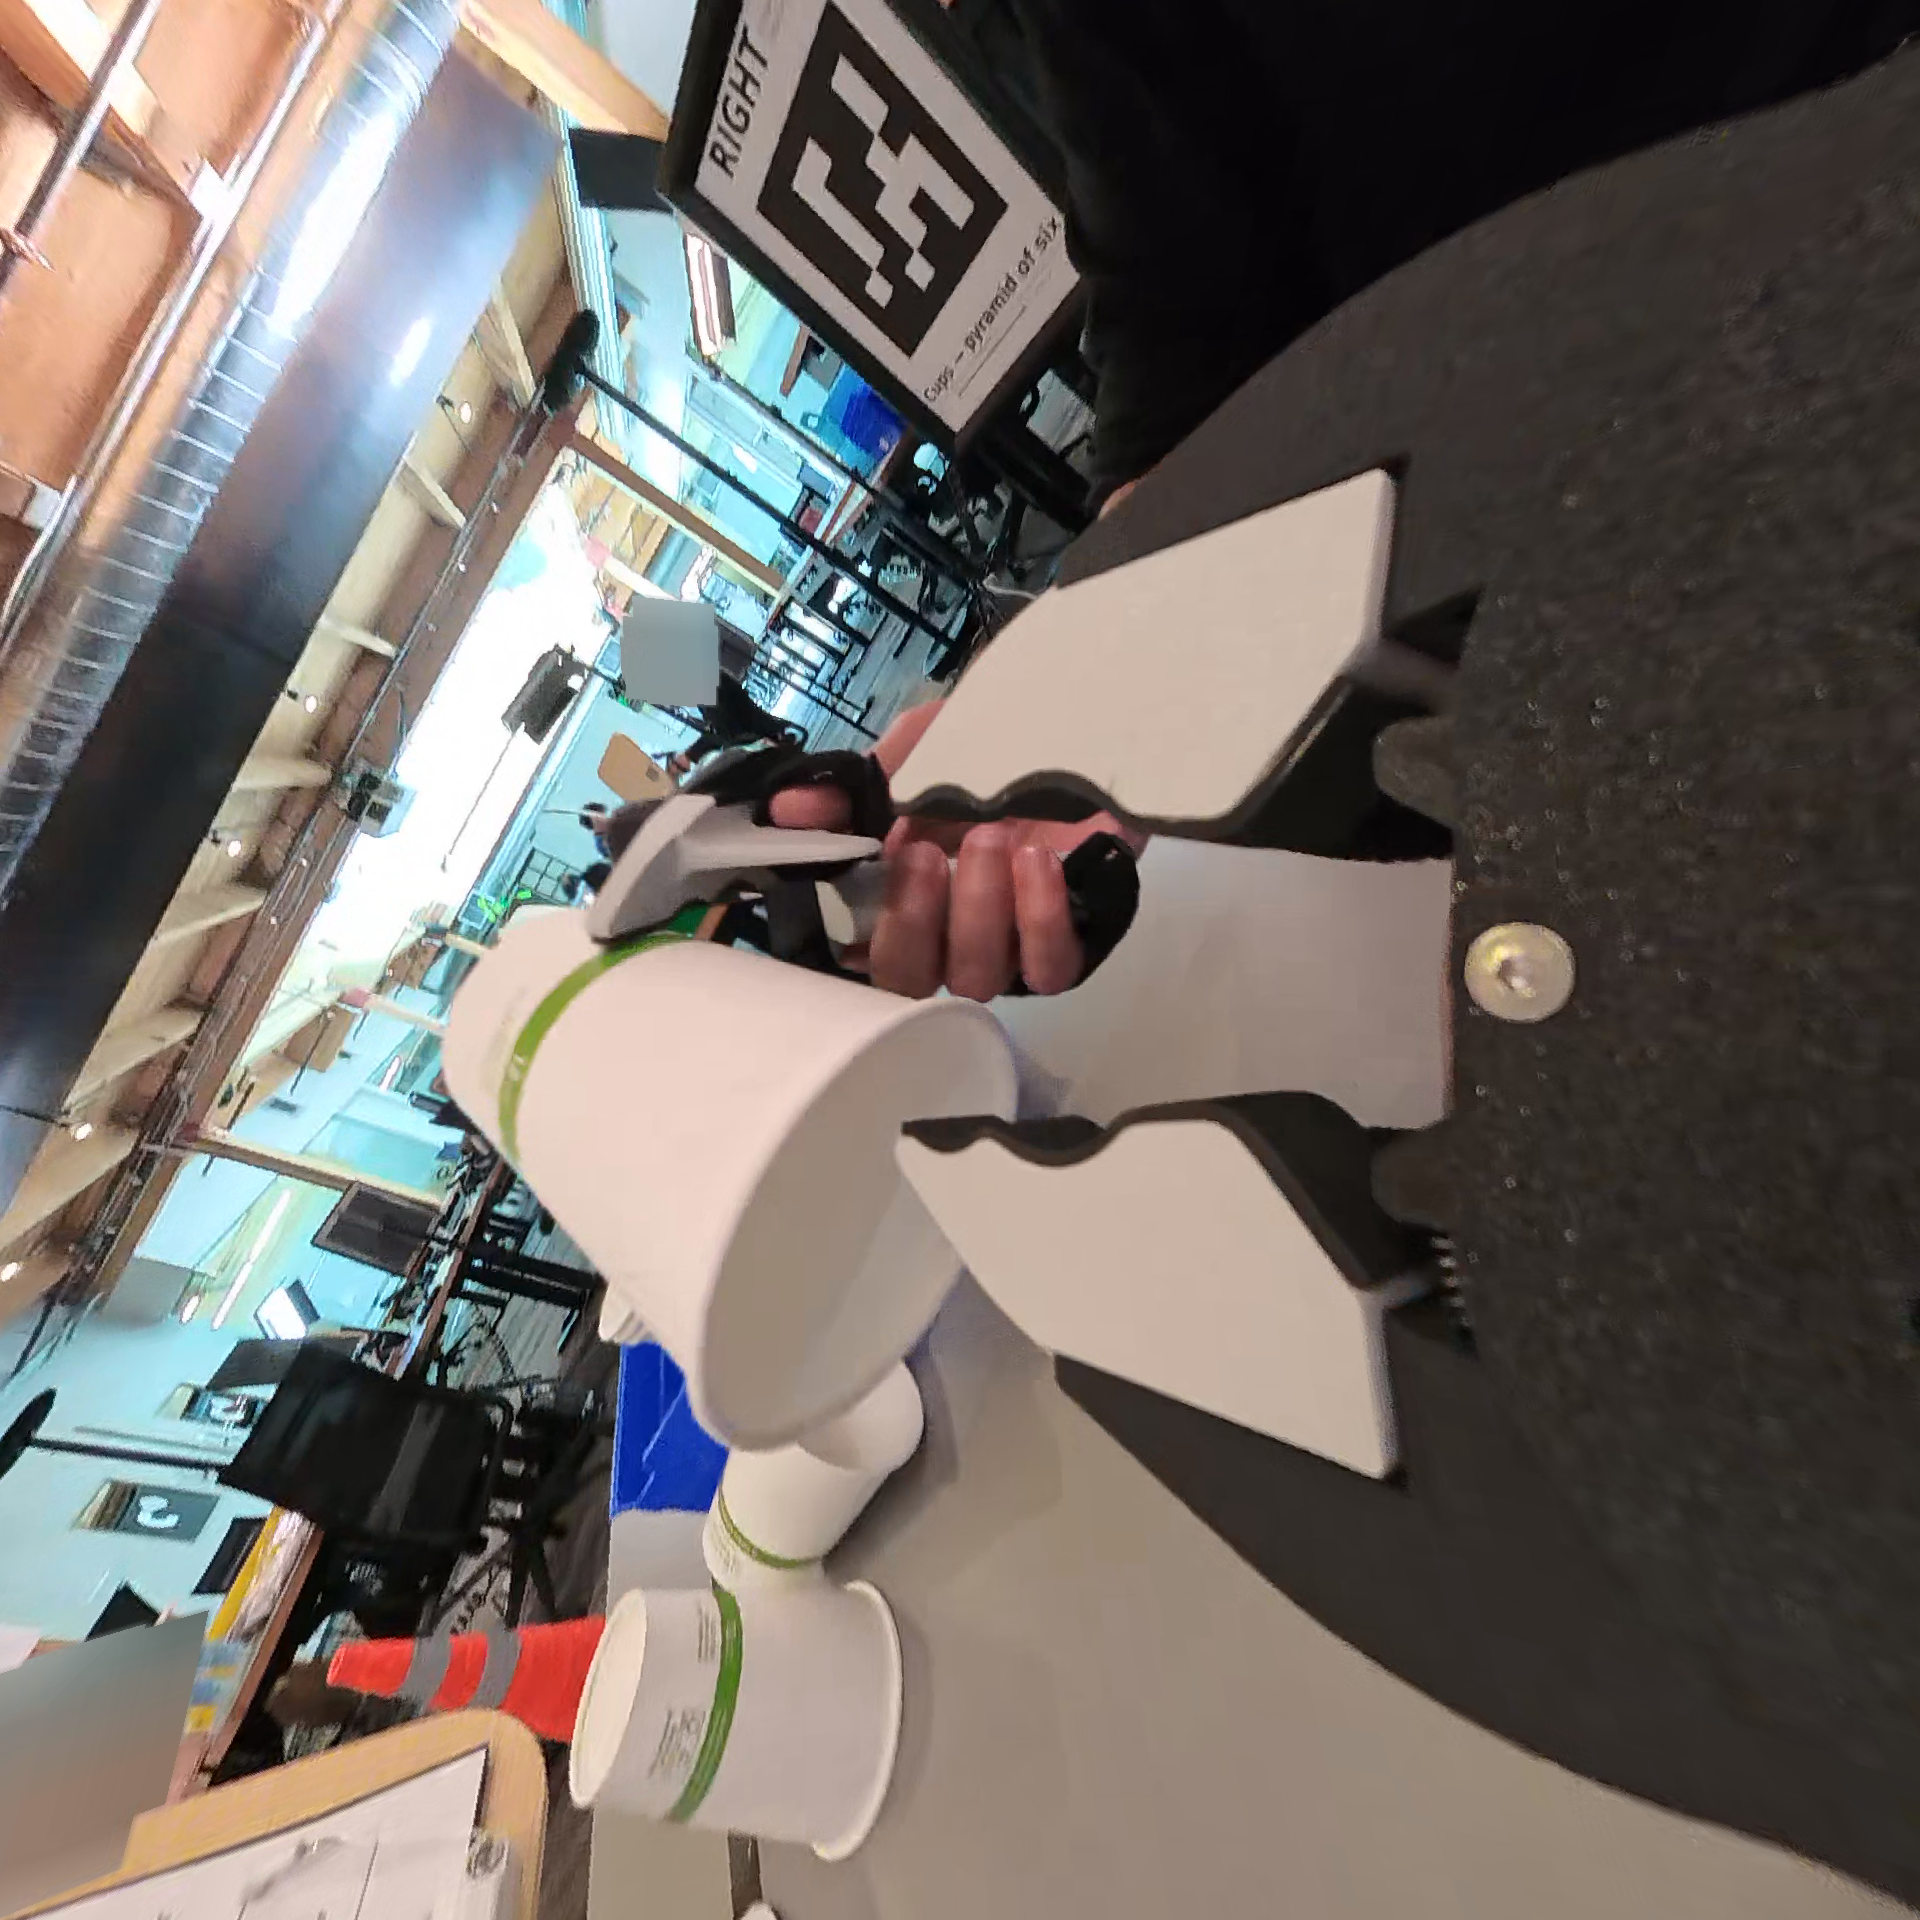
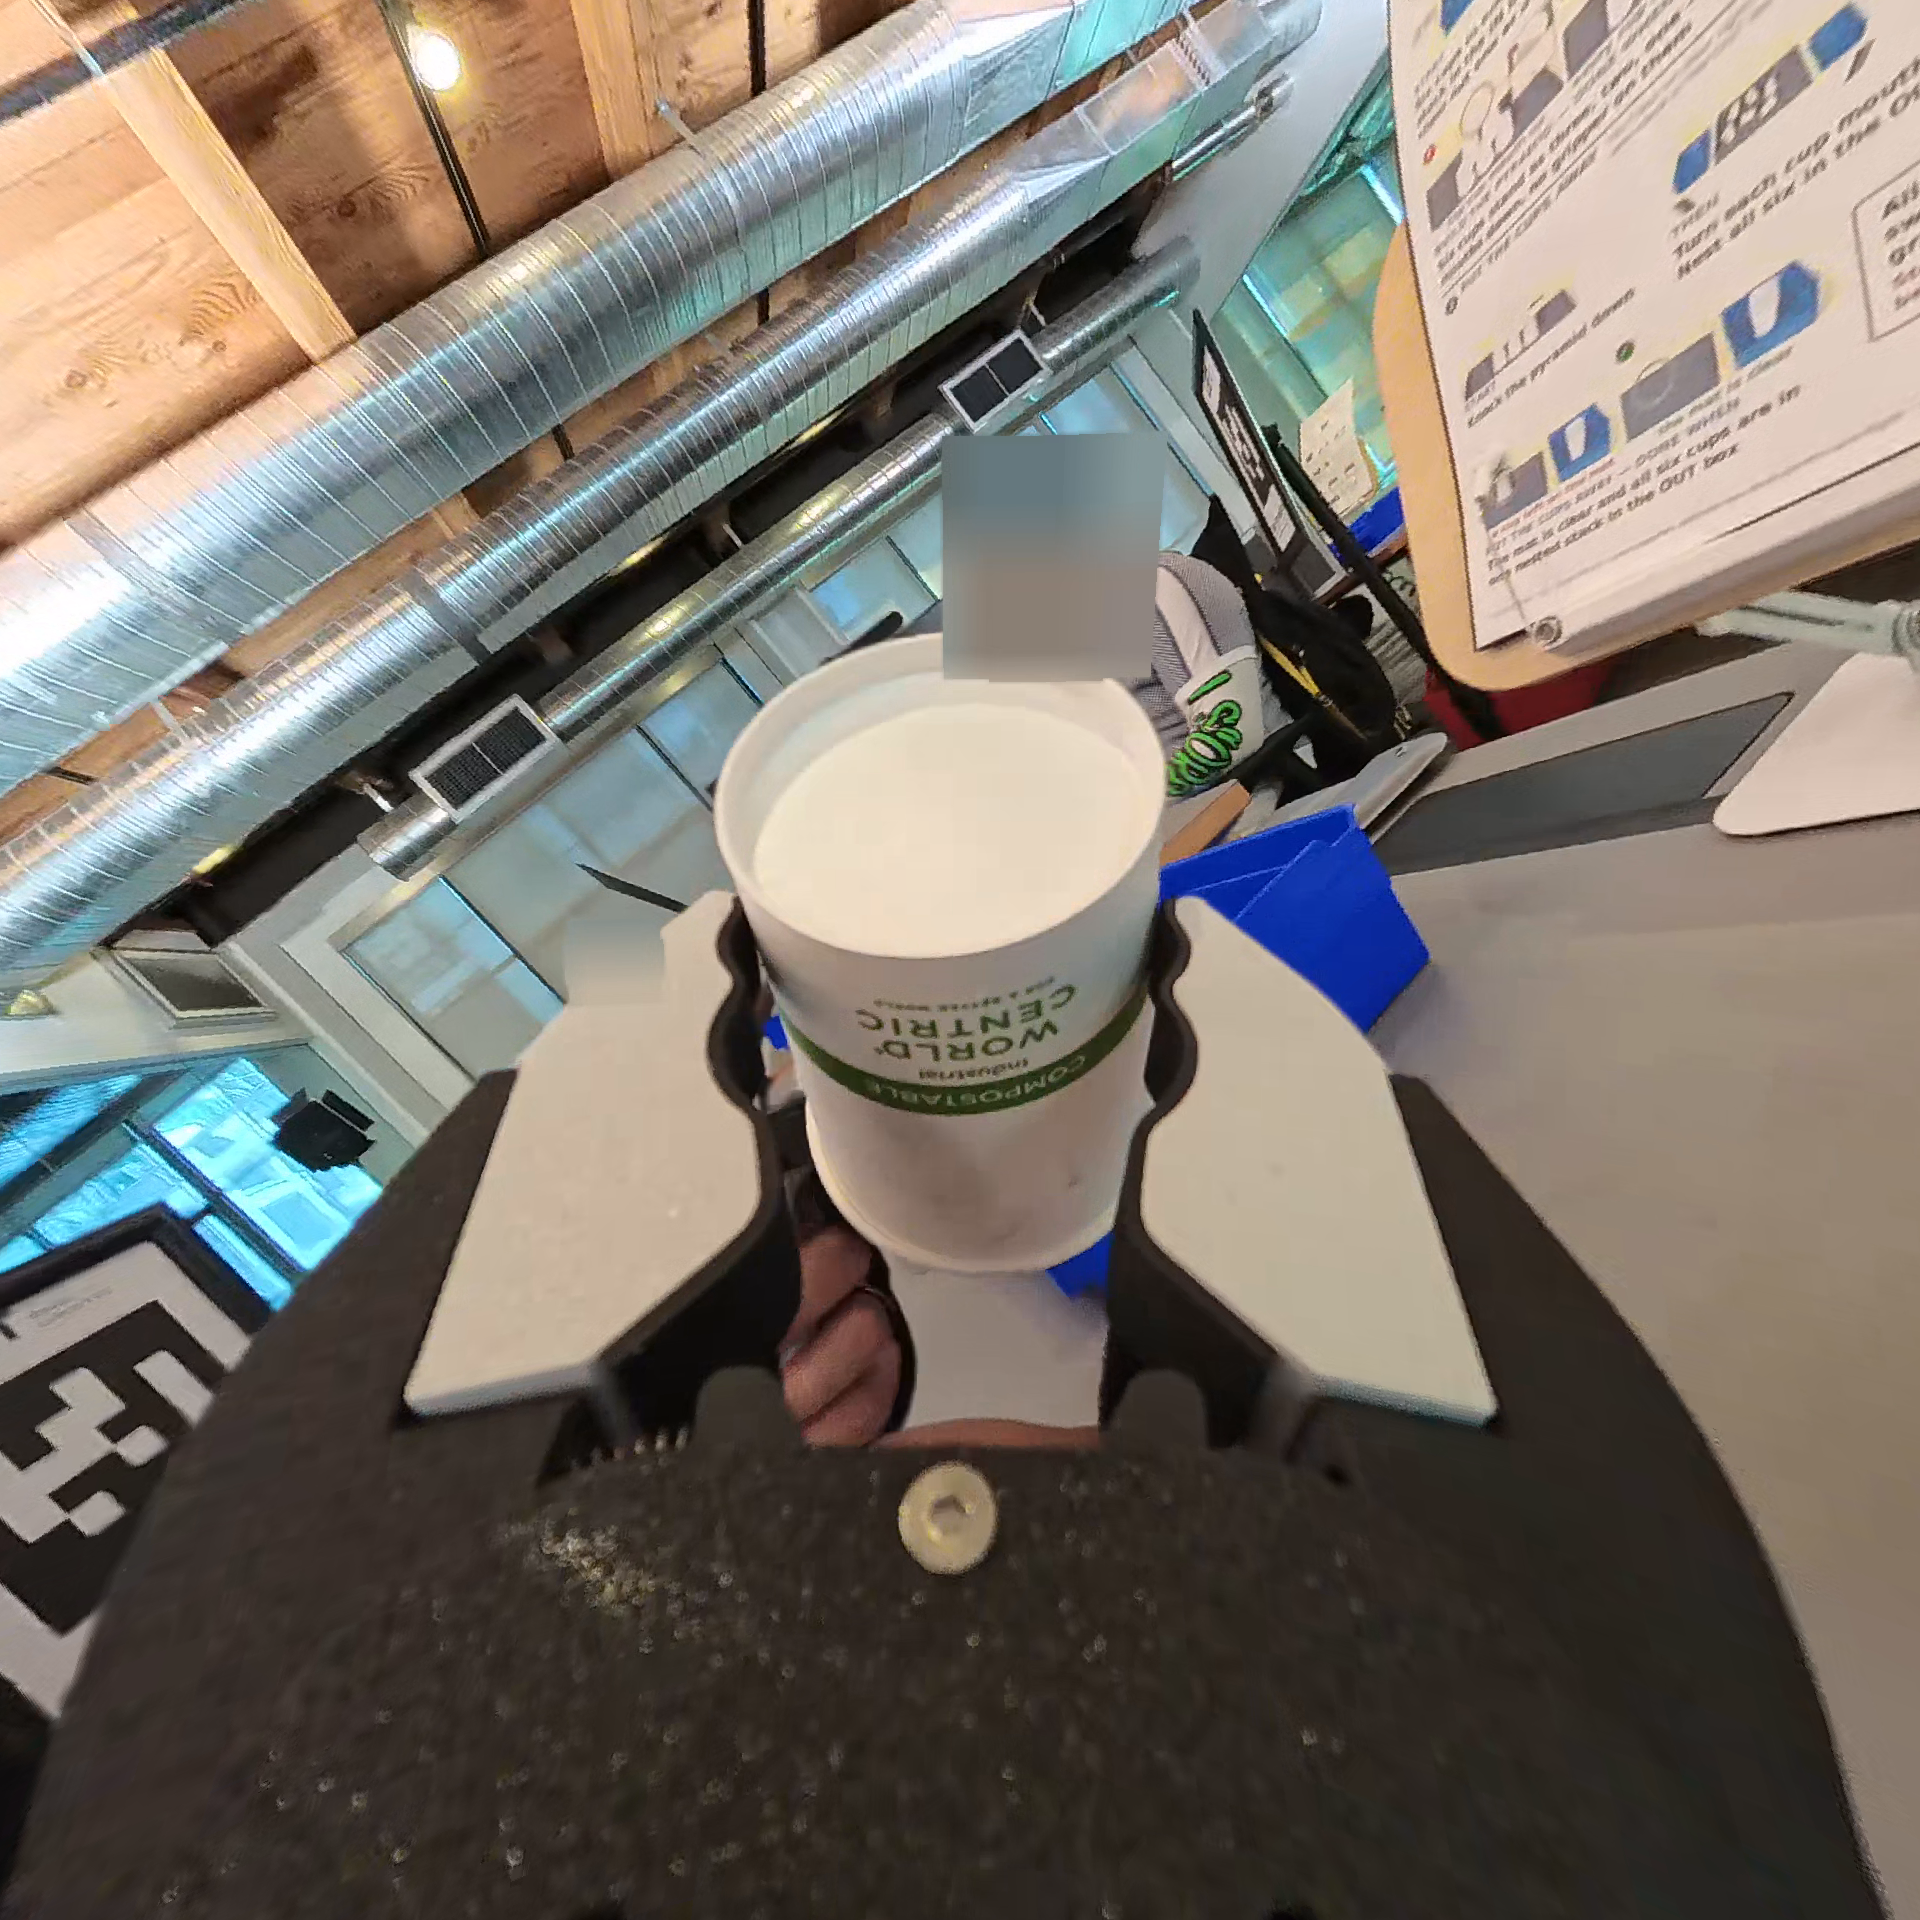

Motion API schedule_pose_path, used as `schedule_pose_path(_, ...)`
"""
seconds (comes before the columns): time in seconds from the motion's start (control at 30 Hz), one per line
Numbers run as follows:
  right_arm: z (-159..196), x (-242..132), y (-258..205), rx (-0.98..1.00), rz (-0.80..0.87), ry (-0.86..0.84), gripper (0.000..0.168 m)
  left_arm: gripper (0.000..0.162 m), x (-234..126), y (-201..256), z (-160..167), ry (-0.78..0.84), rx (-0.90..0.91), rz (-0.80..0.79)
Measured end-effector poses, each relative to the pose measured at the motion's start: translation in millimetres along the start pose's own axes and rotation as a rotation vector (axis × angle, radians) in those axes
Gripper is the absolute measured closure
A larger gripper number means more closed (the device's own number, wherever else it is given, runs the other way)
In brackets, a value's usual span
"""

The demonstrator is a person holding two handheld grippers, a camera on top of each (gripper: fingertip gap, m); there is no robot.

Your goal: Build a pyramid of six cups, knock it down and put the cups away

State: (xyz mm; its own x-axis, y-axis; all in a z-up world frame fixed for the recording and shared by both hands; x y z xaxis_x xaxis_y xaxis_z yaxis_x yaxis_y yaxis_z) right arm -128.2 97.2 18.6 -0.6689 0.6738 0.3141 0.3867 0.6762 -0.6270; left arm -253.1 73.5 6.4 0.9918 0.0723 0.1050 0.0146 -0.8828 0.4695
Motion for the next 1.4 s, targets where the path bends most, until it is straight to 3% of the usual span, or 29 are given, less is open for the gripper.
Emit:
schedule_pose_path(0.13, 14.3, 2.5, 0.9, 0.100, -0.037, 0.016, 0.097, 0.119, 4.3, -2.4, 4.2, -0.001, -0.050, 0.029)
schedule_pose_path(0.27, 31.8, 2.9, 1.5, 0.094, -0.046, -0.015, 0.096, 0.157, -0.2, -6.8, 7.0, 0.010, -0.116, 0.083)
schedule_pose_path(0.43, 34.9, -5.9, 11.4, 0.031, -0.042, -0.100, 0.102, 0.162, -8.6, -13.9, 11.3, -0.013, -0.169, 0.108)
schedule_pose_path(0.57, 7.9, -18.0, 14.0, -0.066, -0.086, -0.191, 0.086, 0.162, -19.1, -11.0, 12.7, -0.076, -0.113, 0.117)
schedule_pose_path(0.7, -25.1, -23.9, 0.3, -0.288, -0.128, -0.413, 0.083, 0.162, -29.4, -7.0, 20.3, -0.197, 0.015, 0.075)
schedule_pose_path(0.77, -29.0, -23.3, -2.8, -0.418, -0.122, -0.614, 0.079, 0.162, -30.8, -3.9, 27.6, -0.265, 0.068, 0.069)
schedule_pose_path(0.9, -10.3, -20.7, -8.9, -0.513, -0.186, -1.049, 0.079, 0.162, -22.4, 4.1, 42.7, -0.359, 0.131, 0.078)
schedule_pose_path(1.07, 33.1, -13.5, -12.0, -0.591, -0.241, -1.448, 0.079, 0.162, -6.7, 13.6, 61.5, -0.459, 0.217, 0.073)
schedule_pose_path(1.23, 64.1, -7.5, -9.0, -0.613, -0.227, -1.660, 0.079, 0.162, 0.2, 19.6, 68.4, -0.491, 0.259, 0.073)
schedule_pose_path(1.4, 75.1, -8.7, -10.6, -0.636, -0.227, -1.755, 0.092, 0.162, 2.2, 20.4, 72.2, -0.511, 0.267, 0.068)
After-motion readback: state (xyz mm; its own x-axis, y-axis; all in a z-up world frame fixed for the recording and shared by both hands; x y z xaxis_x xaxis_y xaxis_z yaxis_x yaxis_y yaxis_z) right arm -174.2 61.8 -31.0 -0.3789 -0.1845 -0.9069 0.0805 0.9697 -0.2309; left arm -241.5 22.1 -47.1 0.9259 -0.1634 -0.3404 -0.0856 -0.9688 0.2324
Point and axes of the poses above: each gripper's, where its closed fingertips meet, x out along the fingers, z out of its underside, y = z × x across the jaws, the point moved 4 cm from there along -x, back along the fingers, and after that the axes turned 2 degrees about -x, right-handed, at the moved point
